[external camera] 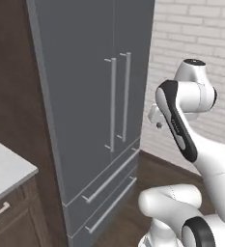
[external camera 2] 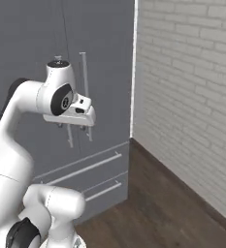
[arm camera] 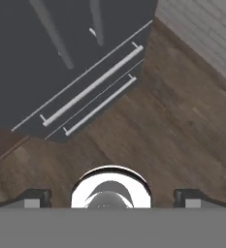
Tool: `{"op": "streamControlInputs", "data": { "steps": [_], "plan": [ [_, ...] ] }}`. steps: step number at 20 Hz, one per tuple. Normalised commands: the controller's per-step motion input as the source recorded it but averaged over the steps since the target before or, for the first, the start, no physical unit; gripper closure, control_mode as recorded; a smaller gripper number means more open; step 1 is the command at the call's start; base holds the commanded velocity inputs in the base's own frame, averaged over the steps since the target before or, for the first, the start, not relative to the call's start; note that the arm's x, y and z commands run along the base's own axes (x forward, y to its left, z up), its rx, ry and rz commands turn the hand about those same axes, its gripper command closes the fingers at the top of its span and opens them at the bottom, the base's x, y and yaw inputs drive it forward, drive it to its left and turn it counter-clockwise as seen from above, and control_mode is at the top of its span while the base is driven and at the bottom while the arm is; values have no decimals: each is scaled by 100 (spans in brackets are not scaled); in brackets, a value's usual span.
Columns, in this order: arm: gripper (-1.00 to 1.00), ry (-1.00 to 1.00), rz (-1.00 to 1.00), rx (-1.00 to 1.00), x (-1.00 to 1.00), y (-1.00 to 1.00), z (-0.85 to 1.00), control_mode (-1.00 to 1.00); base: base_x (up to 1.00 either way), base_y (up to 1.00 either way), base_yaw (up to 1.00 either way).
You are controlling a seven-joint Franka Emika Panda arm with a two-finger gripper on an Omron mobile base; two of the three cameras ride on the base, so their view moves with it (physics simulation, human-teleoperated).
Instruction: Navigate to the fridge.
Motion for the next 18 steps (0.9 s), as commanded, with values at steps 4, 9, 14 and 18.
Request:
{"op": "streamControlInputs", "data": {
  "steps": [4,9,14,18],
  "plan": [
    [-100,0,0,0,0,0,0,100,42,-31,70],
    [-100,0,0,0,0,0,0,100,29,-52,69],
    [-100,0,0,0,0,0,0,100,2,-31,38],
    [-100,0,0,0,0,0,0,100,10,-53,26]
  ]
}}
